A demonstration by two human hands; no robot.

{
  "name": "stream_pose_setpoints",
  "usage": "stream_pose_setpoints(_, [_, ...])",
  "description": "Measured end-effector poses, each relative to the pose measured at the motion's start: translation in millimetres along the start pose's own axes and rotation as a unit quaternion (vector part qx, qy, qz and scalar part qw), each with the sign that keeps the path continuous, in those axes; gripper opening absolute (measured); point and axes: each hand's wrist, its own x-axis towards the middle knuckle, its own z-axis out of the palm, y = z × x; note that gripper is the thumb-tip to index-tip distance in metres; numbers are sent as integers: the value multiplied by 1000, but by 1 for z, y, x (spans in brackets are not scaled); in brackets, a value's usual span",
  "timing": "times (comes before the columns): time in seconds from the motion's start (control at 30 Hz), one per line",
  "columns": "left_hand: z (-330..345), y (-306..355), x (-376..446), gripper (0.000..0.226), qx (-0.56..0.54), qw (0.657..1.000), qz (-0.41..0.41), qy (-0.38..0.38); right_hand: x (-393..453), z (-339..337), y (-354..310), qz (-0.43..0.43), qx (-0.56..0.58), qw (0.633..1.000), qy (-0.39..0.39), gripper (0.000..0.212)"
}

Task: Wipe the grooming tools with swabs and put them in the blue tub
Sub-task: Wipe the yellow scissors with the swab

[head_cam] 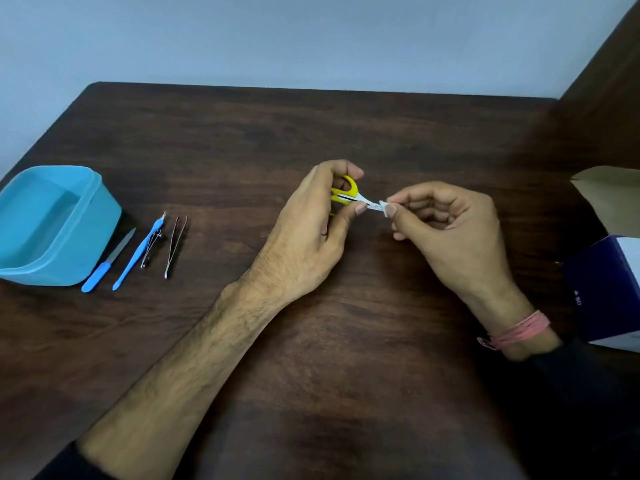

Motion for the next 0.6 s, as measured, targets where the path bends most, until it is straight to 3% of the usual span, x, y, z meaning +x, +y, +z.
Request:
stream_pose_setpoints(0.17, [-3, 3, 0, 29, -9, 999, 30, 5, 1, -5, 1, 2, -16, 1000, -3, 8])
stream_pose_setpoints(0.37, [-7, 4, 2, 15, -76, 996, 42, 3, 9, -14, -7, 91, 111, 989, 42, 2])
stream_pose_setpoints(0.47, [-12, 1, 3, 12, -98, 994, 34, -21, 9, -22, -10, 109, 158, 981, -26, 5])
stream_pose_setpoints(0.6, [-18, 0, 2, 9, -73, 996, 34, -29, 8, -22, -6, 43, 113, 990, -78, 12])
